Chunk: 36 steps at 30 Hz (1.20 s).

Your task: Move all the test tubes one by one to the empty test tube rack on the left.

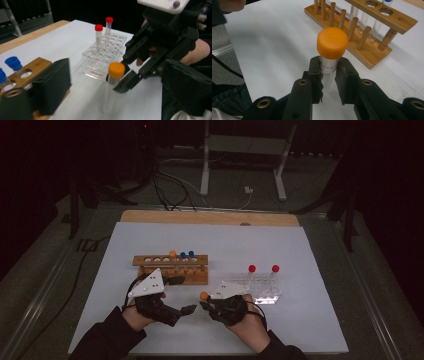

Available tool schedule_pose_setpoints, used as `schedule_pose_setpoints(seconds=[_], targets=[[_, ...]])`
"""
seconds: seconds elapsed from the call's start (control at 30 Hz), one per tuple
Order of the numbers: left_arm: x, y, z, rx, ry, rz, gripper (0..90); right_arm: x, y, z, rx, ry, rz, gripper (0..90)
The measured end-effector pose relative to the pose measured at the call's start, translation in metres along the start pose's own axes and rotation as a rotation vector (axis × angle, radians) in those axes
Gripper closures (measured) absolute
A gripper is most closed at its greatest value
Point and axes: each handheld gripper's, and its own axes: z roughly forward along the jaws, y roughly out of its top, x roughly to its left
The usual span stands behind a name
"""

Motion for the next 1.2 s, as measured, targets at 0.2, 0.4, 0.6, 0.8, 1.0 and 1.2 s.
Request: schedule_pose_setpoints(seconds=[0.2,0.4,0.6,0.8,1.0,1.2], targets=[[-0.001,0.0,0.008,0.006,0.011,0.01,26.0,0.005,0.0,0.002,0.001,0.016,-0.008,74.7],[-0.003,-0.001,0.018,0.026,-0.025,0.017,44.3,0.006,0.0,0.002,0.0,0.022,-0.01,74.7],[-0.005,-0.003,0.025,0.066,-0.028,0.042,58.4,0.006,0.001,0.001,-0.005,0.024,-0.011,74.7],[-0.005,-0.006,0.03,0.085,-0.027,0.047,68.6,0.007,0.002,0.001,-0.007,0.025,-0.011,74.7],[-0.005,-0.005,0.029,0.084,-0.015,0.064,71.7,0.007,0.002,0.0,-0.014,0.022,-0.007,74.6],[-0.003,-0.002,0.024,0.081,-0.012,0.073,71.9,0.004,0.002,-0.001,-0.046,0.051,0.01,69.0]])
